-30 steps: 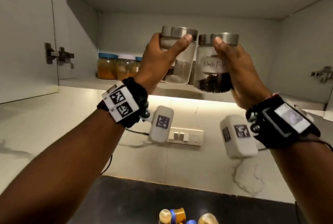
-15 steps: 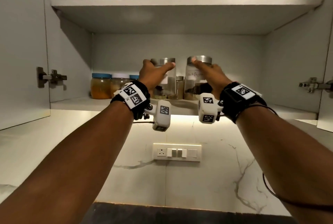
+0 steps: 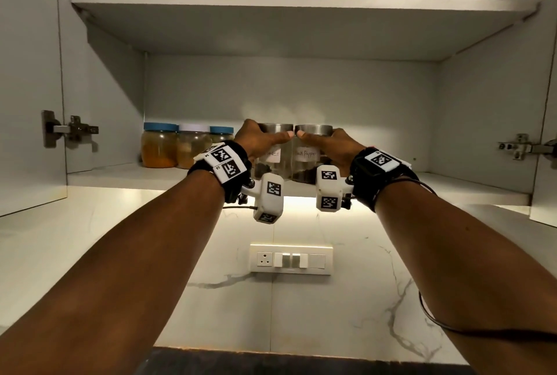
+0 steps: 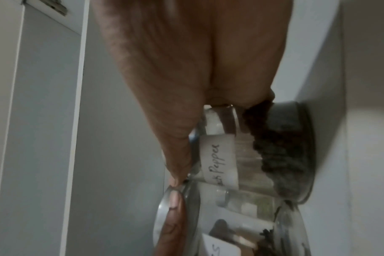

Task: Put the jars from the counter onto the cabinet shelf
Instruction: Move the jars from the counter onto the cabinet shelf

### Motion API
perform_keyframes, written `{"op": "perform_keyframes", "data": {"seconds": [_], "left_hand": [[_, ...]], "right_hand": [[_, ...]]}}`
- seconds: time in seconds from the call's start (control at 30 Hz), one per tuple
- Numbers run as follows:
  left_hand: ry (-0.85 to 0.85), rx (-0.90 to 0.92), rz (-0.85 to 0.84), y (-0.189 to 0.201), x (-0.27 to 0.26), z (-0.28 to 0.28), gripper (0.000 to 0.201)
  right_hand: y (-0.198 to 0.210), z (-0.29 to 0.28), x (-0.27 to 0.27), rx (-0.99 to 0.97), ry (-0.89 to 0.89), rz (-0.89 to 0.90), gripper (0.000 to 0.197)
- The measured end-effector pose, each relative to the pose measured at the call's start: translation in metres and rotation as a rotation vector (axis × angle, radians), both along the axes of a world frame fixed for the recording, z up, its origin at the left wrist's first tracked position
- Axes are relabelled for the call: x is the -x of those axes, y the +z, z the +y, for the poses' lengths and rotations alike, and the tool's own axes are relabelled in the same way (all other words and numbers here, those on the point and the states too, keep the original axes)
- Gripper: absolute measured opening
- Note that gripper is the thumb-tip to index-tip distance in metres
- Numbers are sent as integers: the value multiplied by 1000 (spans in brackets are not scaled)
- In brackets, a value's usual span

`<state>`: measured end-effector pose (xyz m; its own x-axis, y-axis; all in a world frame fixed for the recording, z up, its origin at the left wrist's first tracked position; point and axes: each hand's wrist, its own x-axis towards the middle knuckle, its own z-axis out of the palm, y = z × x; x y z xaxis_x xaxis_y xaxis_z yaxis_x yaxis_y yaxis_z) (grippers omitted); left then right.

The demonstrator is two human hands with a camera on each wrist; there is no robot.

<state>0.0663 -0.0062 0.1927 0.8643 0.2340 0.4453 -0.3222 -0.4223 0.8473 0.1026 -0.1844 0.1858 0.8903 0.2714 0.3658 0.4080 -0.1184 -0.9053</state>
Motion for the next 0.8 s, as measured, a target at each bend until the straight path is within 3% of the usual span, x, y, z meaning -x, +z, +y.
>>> {"op": "perform_keyframes", "data": {"seconds": [0.07,0.2,0.23,0.33,0.5,0.67,0.8], "left_hand": [[-21,2,21,0,1,2,35],[-34,5,70,1,0,10,74],[-42,9,80,1,1,12,73],[-94,18,128,1,3,18,46],[-107,-5,217,8,-22,32,77],[-6,-179,241,19,-13,22,44],[-10,-194,240,21,-21,19,20]], "right_hand": [[-1,-1,1,3,28,-3,48],[-2,-6,2,130,37,-53,45],[-2,-8,4,178,29,-59,46],[1,-14,1,292,-20,-42,46],[13,-12,-4,443,-144,-15,53],[25,-2,-2,638,-326,-71,29],[28,9,-10,669,-326,-79,38]]}}
